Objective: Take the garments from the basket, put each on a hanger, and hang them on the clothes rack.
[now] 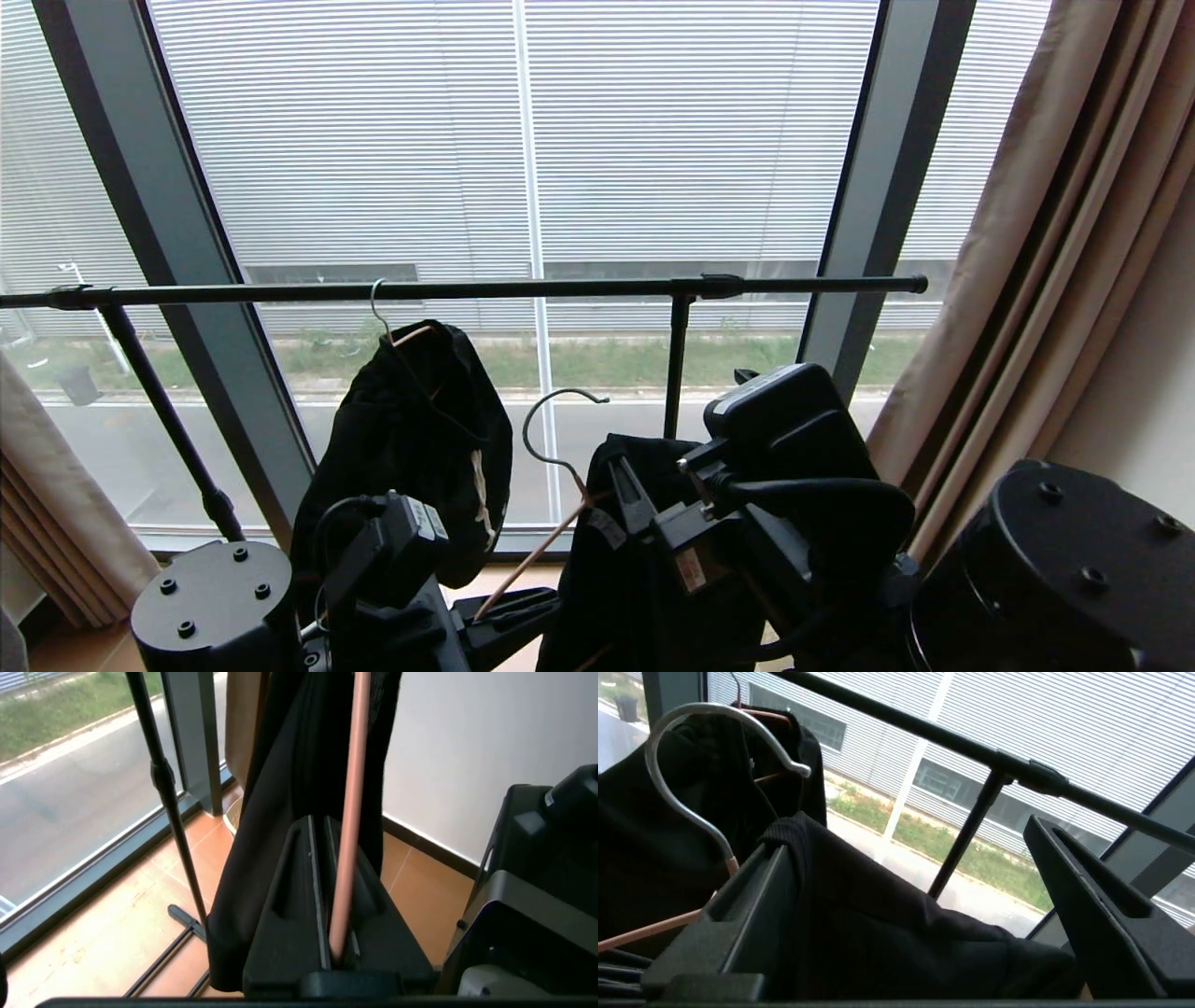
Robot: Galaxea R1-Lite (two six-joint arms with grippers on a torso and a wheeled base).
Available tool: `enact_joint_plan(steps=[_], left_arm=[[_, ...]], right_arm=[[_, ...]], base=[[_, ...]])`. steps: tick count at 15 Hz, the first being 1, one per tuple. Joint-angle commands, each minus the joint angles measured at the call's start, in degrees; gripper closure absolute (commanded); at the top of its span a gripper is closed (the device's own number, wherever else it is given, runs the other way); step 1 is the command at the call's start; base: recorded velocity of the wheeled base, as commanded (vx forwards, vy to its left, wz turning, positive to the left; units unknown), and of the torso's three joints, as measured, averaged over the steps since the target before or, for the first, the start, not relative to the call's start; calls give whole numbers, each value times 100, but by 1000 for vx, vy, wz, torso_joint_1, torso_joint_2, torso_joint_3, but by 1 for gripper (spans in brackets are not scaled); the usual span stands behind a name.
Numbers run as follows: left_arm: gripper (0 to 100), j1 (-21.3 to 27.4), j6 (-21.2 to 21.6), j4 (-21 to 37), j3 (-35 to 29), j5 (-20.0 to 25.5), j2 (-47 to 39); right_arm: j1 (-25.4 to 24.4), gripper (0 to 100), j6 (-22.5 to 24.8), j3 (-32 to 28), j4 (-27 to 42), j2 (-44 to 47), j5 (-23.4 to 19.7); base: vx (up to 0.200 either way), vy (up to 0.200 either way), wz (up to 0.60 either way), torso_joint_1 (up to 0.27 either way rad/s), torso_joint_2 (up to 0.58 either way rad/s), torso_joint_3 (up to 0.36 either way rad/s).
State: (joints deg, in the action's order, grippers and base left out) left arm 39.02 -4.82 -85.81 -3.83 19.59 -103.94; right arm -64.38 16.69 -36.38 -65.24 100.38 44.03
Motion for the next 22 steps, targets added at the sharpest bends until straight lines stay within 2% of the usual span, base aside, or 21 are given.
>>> enact_joint_plan(steps=[1,14,22], left_arm=[[100,0,-2,-41,14,1,-4],[100,-228,-28,-50,-189,-87,-100],[100,-395,-37,-243,-180,-87,-100]], right_arm=[[-5,0,1,25,3,96,0],[-119,0,-8,122,3,43,-9],[-110,0,1,254,3,-115,-61]], base=[[0,0,0,0,0,0],[0,0,0,0,0,0],[0,0,0,0,0,0]])
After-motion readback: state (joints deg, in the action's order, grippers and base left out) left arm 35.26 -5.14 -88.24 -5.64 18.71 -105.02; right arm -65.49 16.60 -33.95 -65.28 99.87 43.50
